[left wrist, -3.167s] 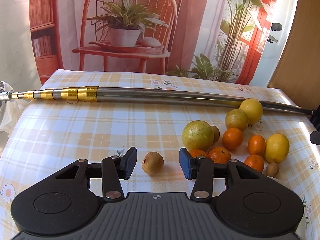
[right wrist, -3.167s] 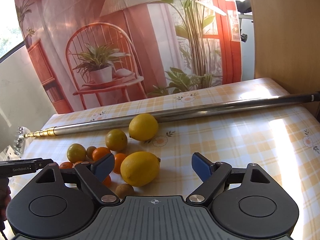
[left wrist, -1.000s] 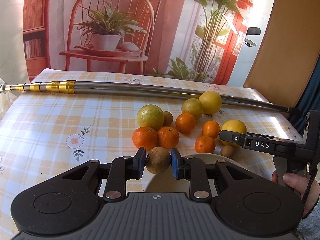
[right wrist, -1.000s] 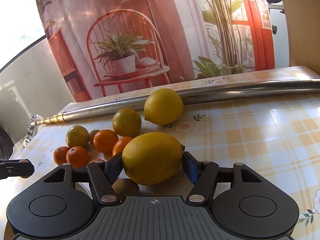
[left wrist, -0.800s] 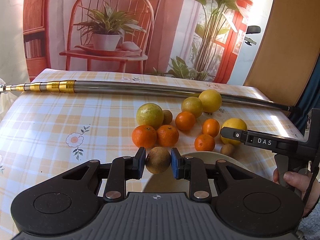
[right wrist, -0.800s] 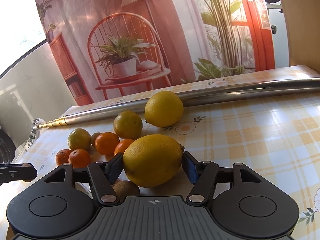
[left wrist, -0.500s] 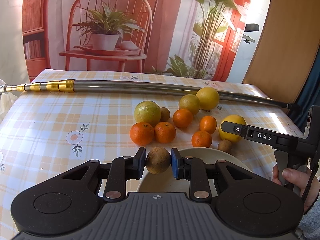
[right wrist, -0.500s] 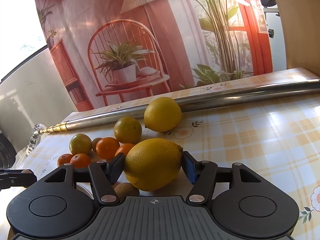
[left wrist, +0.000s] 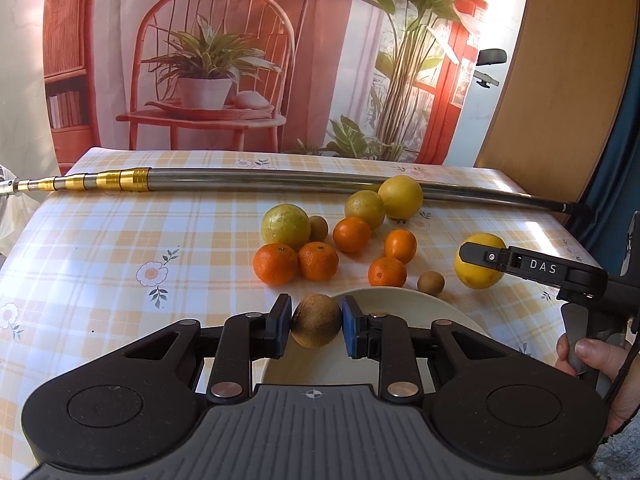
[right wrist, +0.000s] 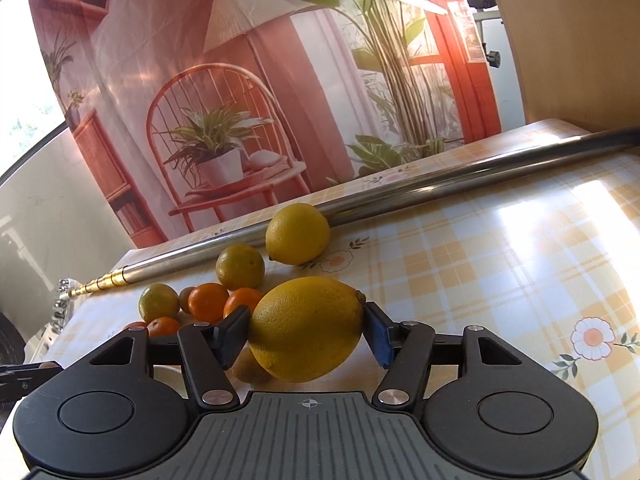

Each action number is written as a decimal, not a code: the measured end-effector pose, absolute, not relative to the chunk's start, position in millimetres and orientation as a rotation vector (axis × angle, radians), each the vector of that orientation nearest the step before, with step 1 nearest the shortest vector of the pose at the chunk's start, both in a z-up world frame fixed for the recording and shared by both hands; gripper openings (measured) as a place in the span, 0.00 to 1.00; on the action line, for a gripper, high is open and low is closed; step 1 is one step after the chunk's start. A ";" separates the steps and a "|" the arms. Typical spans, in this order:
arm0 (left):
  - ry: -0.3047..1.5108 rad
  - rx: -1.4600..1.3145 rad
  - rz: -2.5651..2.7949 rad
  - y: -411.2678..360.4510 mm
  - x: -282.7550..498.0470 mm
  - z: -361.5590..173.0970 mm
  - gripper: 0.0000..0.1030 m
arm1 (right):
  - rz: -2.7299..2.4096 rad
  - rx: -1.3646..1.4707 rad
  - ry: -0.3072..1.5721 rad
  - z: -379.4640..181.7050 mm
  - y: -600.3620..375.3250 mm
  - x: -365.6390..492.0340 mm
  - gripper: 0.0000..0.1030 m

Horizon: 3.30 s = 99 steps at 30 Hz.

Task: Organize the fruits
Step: 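Carry the lemon in right tool and kiwi in left tool over white plate, then open right tool to drop lemon on plate while left tool releases kiwi there, then withdraw both open tools from the plate back toward the fruit group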

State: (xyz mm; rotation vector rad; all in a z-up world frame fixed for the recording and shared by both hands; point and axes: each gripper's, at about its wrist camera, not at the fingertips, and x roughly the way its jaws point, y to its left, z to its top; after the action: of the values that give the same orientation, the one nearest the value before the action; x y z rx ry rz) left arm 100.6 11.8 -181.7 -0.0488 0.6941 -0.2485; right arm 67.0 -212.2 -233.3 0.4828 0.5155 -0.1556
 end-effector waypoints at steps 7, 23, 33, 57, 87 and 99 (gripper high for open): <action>0.688 -0.034 -0.248 9.0 84.7 -183.5 0.28 | -0.096 0.442 0.500 -207.6 -189.9 42.0 0.56; 0.708 0.041 -0.252 7.8 56.7 -199.1 0.28 | 0.042 0.395 0.591 -203.6 -132.0 9.3 0.56; 0.722 0.088 -0.246 5.4 51.4 -208.6 0.28 | 0.064 0.337 0.628 -206.6 -117.3 5.7 0.56; 0.731 0.127 -0.216 2.4 51.8 -213.2 0.29 | 0.051 0.288 0.680 -217.4 -112.2 11.8 0.56; 0.719 0.096 -0.240 4.9 51.9 -207.8 0.44 | 0.011 0.267 0.595 -206.7 -115.2 4.2 0.61; 0.655 0.030 -0.199 35.3 66.0 -171.7 0.48 | -0.031 0.149 0.503 -179.4 -123.0 9.5 0.60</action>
State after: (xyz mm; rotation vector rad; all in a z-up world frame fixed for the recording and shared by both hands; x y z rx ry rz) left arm 66.0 35.3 -171.7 0.0303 0.6547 -0.1990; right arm 9.5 -123.0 -179.4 0.1494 0.5033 -0.0306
